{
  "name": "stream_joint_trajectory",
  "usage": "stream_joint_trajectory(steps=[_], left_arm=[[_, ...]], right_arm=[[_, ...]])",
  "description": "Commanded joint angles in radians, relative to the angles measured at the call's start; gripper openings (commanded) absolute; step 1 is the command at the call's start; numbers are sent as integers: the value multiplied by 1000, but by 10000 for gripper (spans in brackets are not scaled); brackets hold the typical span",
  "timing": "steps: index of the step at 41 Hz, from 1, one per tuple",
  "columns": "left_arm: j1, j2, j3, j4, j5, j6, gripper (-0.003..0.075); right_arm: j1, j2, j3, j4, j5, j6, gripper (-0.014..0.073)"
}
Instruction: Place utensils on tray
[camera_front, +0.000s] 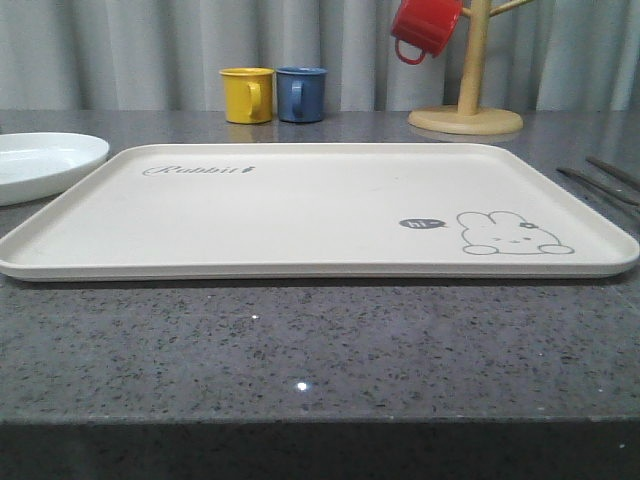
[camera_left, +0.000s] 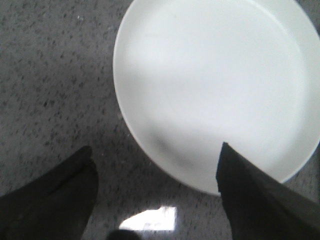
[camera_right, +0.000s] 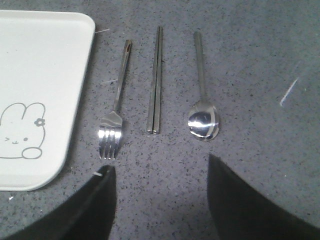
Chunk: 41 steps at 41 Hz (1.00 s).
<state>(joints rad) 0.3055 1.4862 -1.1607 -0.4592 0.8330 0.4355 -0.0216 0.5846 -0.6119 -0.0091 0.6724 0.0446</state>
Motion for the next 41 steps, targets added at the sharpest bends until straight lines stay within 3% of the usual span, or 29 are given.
stream_joint_trajectory(steps=[1, 18, 23, 34, 41], left_arm=[[16, 40, -84, -97, -47, 32, 484], [16, 229, -168, -115, -49, 32, 472], [16, 231, -168, -115, -45, 41, 366], [16, 231, -168, -115, -39, 47, -16], [16, 204, -171, -115, -41, 53, -18]], right_arm=[[-6, 7, -34, -15, -55, -12, 435], [-6, 7, -34, -15, -54, -12, 435], [-6, 7, -34, -15, -54, -12, 435], [-6, 7, -34, -15, -54, -12, 435], [-6, 7, -34, -15, -54, -12, 435]])
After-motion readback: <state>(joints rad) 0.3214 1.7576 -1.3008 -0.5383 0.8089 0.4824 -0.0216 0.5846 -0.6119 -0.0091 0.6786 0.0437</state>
